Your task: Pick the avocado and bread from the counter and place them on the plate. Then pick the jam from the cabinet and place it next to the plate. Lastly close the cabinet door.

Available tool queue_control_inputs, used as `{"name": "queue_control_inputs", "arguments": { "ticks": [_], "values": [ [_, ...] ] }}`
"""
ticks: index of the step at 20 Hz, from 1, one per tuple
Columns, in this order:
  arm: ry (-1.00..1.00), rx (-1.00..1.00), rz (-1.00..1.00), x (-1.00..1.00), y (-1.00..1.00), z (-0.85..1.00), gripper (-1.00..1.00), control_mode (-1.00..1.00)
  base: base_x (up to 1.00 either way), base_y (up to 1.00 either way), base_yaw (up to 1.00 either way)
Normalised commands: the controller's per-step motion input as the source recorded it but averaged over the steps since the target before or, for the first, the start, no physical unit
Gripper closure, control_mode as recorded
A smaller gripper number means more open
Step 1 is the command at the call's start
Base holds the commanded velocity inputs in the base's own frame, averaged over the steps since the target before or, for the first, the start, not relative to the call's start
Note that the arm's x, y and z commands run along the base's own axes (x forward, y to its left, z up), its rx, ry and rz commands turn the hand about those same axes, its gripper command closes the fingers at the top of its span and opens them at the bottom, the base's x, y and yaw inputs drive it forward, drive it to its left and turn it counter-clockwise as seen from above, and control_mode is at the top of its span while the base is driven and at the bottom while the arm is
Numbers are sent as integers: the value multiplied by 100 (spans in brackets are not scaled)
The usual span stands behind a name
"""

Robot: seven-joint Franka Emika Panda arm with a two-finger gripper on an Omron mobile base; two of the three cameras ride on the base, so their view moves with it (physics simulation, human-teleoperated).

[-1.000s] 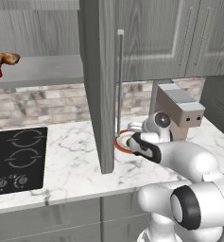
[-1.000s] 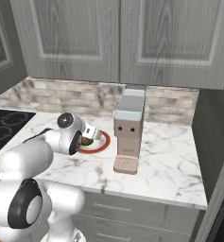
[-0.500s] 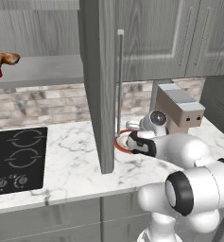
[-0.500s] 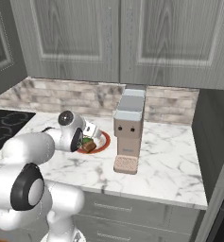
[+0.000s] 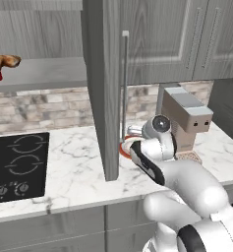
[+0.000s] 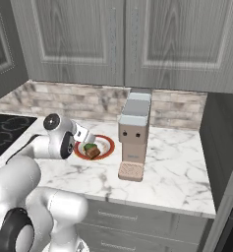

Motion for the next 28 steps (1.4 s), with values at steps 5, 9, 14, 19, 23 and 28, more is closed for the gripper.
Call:
{"name": "queue_control_inputs", "arguments": {
  "ticks": [5,9,14,19,23,28],
  "values": [
    [6,0,0,-77,31,38,-100,-100,0,0,0],
    [10,0,1,-70,27,36,-100,-100,0,0,0],
    [16,0,4,-50,26,54,-100,-100,0,0,0],
    [21,0,5,-44,18,76,-100,-100,0,0,0],
    [31,0,11,-34,22,68,-100,-100,0,0,0],
    [17,0,12,-47,11,30,-100,-100,0,0,0]
  ]
}}
